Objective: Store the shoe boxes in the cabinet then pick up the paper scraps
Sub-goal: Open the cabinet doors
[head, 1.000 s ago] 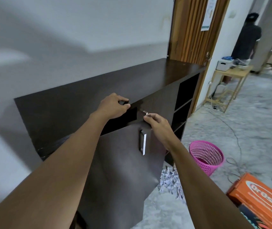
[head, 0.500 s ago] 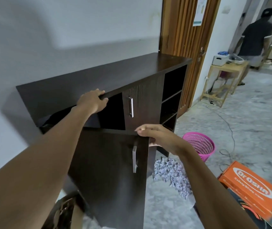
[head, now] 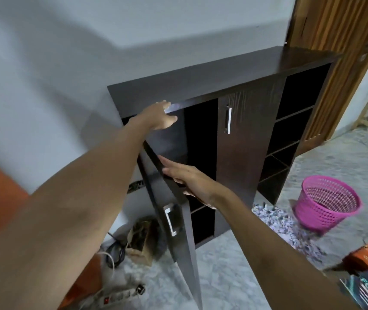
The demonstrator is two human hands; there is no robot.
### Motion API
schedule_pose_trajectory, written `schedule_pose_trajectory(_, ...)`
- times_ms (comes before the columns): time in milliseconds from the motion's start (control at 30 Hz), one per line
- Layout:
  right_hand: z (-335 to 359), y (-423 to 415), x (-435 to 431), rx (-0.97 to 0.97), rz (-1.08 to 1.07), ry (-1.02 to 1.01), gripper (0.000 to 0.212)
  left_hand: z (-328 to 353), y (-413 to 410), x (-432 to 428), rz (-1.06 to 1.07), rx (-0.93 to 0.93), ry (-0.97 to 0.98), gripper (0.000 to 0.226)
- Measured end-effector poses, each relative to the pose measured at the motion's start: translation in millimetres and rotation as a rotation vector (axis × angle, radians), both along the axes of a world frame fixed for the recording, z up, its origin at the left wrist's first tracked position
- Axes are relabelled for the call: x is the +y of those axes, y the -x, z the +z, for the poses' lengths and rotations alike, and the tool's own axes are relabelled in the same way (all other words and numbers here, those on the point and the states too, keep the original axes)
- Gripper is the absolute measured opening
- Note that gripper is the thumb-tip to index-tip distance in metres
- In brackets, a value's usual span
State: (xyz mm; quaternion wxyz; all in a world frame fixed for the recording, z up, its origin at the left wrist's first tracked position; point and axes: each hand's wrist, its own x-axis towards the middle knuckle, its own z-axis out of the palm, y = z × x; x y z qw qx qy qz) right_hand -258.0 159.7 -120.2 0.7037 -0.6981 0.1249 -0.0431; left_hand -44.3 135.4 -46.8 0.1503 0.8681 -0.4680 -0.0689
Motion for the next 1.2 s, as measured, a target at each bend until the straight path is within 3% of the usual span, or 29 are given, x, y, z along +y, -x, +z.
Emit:
schedule_pose_trajectory(533, -12.9, -34.4, 31.2, -0.141, -0.064, 0.033, 0.061, 5.5, 5.5, 3.8, -0.033, -0.02, -0.035, 0.068)
schedule_pose_trajectory(667, -11.9, -14.8, 14.0, -0.07, -0.055, 0.229, 0.05, 0.7, 2.9, 0.8, -0.036, -0.054, -0.011, 0.072)
schedule_pose_trajectory(767, -20.0, 10.8, -20.1, -0.045, -0.228, 0.339, 0.038, -2.6, 6.4, -3.8, -0.034, -0.165, -0.009, 0.072)
schedule_pose_trajectory(900, -26.4, 41.6, -81.7, -0.05, -0.573, 0.336, 0.015, -3.1, 15.9, -13.8, -0.033, -0.255, 0.05, 0.06)
schedule_pose_trajectory(1100, -23.8, 26.8, -174.9, -0.03, -0.777, 0.381, 0.012, 0.0, 11.7, -70.1, -0.156, -0.192, 0.051, 0.059)
schedule_pose_trajectory(1200, -15.3, 3.8, -213.0, -0.022, -0.808, 0.415, 0.028, -4.0, 6.3, -111.3, -0.214, -0.179, 0.069, 0.054)
